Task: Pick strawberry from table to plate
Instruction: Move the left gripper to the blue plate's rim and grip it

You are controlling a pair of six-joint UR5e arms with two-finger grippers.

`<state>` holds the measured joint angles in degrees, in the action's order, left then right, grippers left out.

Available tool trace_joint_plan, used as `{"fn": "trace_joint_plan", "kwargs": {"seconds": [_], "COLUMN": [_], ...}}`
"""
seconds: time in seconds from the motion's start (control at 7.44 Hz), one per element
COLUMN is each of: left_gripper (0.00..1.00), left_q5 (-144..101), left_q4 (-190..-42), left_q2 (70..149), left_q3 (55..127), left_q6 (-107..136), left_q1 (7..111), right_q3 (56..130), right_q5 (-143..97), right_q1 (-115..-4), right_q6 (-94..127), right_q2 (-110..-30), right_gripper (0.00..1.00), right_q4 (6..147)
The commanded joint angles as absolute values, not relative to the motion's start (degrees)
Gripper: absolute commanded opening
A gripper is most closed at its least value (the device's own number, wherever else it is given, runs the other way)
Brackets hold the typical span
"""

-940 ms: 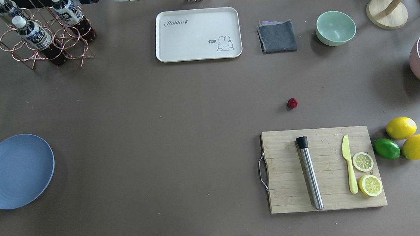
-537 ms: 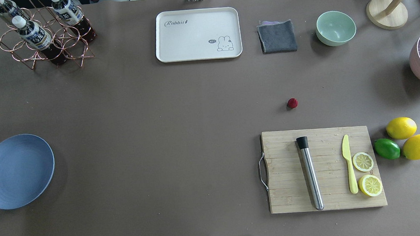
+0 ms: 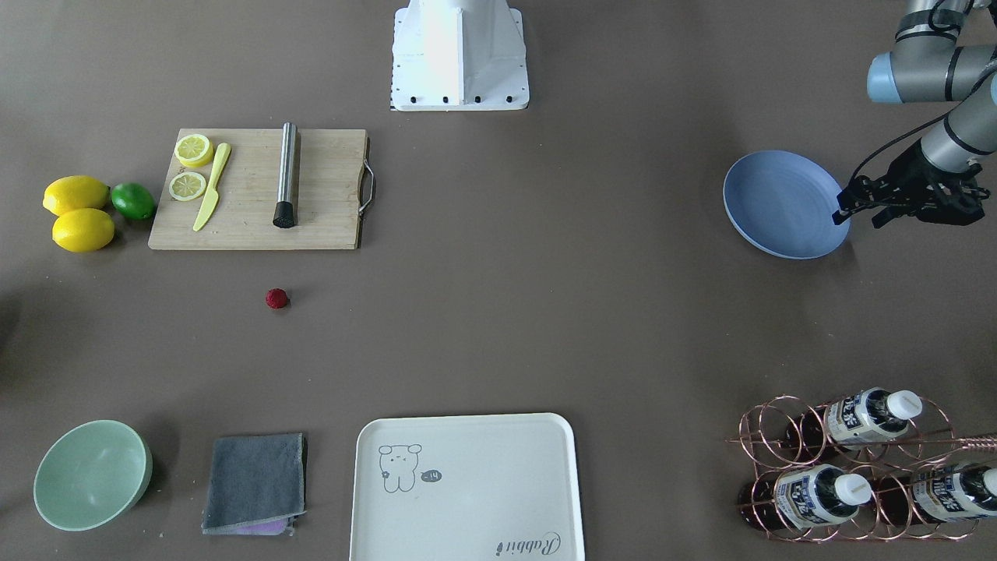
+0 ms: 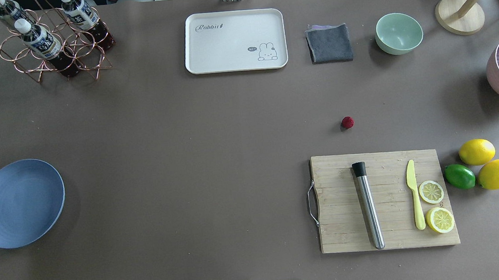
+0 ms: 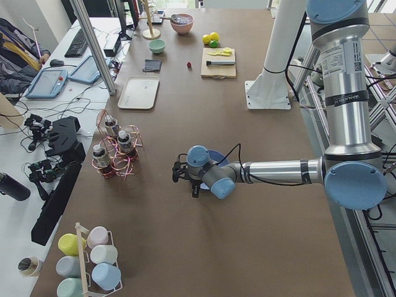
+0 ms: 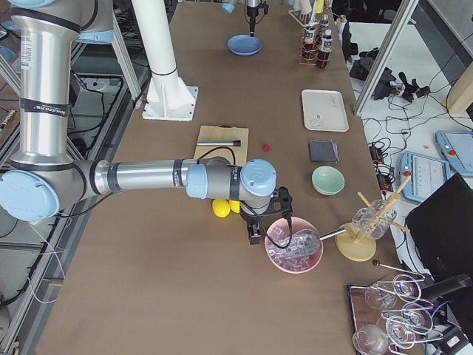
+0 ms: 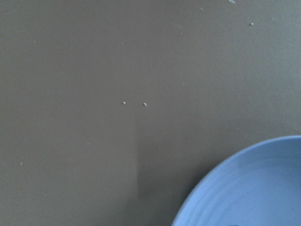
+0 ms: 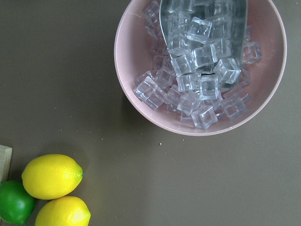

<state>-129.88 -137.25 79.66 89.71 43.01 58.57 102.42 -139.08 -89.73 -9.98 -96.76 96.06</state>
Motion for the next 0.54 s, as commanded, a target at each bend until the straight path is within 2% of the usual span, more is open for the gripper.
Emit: {"fn": "trace_joint_plan", "kwargs": {"seconds": [0.0,0.27,0.4], "left_gripper": [0.75,0.72,0.66], "left_q5": [-129.6,-129.6,-129.6], "left_q4": [-138.4,-141.0,-141.8], "left_q2": [79.6,79.5,79.0], "left_q3": [89.6,89.2,88.9], "left_q6": [43.1,43.0,42.6], "left_q1": [56.2,54.2,54.2], "right_q3": [102.5,102.6,102.6], "right_q5": [-139.7,-139.8,-140.4], "right_q1": [-89.7,-89.7,-89.7], "right_q6": [-9.9,-9.9,-9.9], "right_q2": [-96.8,-96.7,-96.7], "right_gripper": [1.00,1.00,1.00], "right_q4": [96.2,96.1,96.1]}}
